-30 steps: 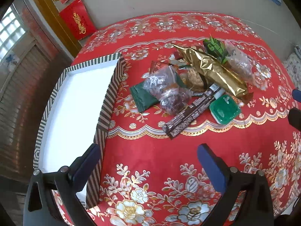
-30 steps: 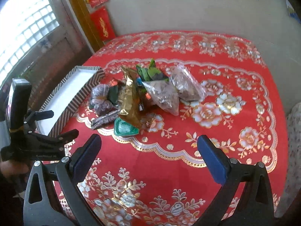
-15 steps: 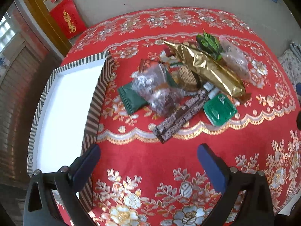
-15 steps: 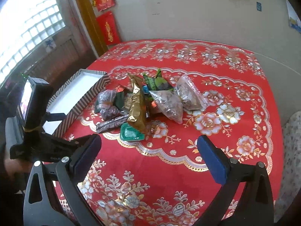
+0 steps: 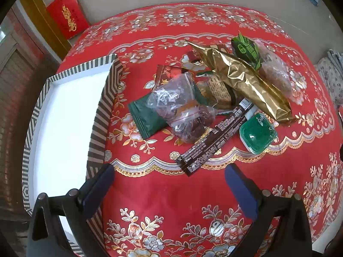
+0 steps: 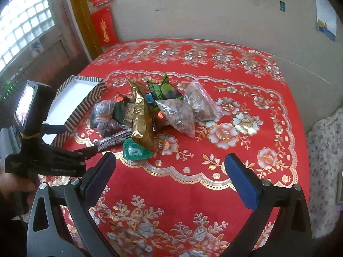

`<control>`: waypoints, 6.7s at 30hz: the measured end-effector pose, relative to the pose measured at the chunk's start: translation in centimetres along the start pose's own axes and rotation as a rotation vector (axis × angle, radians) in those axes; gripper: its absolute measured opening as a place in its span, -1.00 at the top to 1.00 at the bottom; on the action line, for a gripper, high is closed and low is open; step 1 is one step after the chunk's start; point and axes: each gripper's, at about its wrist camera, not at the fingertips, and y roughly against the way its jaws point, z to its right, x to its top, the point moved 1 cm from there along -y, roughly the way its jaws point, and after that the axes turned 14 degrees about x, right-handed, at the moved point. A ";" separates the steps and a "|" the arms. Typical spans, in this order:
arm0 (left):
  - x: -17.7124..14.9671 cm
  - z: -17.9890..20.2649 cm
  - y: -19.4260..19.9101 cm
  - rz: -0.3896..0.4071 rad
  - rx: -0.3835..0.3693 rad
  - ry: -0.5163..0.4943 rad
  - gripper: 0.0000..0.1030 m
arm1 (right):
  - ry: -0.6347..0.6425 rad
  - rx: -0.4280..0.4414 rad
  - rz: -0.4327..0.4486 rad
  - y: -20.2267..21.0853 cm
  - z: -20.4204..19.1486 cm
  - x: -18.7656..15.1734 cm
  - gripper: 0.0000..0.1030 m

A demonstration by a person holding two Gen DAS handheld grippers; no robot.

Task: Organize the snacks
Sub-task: 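Grasp the clear bag of nuts with the right tool while the left tool grasps the clear bag of dates, then lift both held bags and carry them over the white striped tray, then lower both bags into the tray and open both tools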

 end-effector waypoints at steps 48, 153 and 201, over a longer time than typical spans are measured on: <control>3.4 2.6 -2.0 0.356 0.106 -0.016 -1.00 | -0.519 0.457 -0.013 -10.5 9.5 3.8 -0.64; 0.4 -15.8 10.3 0.463 -0.090 0.356 0.13 | 0.202 0.171 0.129 -2.0 -8.2 13.3 0.38; -9.0 -22.7 -3.9 0.117 0.079 0.456 -0.80 | 0.283 0.331 -0.257 -19.7 -23.5 5.3 -0.39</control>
